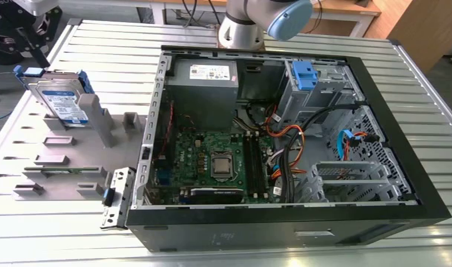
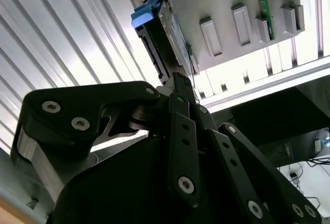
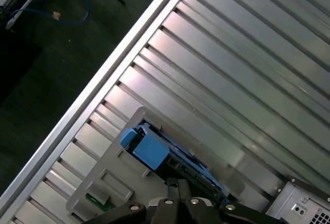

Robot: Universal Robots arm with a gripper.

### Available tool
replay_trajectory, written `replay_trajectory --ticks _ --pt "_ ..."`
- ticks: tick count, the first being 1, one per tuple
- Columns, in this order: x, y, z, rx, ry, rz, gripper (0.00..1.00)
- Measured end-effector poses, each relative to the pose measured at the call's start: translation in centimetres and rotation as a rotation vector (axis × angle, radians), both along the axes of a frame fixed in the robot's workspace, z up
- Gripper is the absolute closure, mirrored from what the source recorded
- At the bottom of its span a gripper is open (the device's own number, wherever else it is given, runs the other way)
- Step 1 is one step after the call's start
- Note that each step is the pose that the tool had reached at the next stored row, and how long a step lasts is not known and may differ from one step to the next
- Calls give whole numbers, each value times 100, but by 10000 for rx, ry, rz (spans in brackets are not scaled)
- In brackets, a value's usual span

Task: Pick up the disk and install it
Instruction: 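Pick up the disk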

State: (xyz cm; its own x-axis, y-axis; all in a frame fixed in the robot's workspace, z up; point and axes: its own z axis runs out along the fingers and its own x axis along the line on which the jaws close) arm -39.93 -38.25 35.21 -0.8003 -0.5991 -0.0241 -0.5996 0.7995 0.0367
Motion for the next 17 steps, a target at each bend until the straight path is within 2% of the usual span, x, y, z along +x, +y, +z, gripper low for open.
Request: replay_trajectory --ticks 9,17 --pt "0 0 -3 0 0 1519 89" --pt "0 0 -4 0 0 2403 89"
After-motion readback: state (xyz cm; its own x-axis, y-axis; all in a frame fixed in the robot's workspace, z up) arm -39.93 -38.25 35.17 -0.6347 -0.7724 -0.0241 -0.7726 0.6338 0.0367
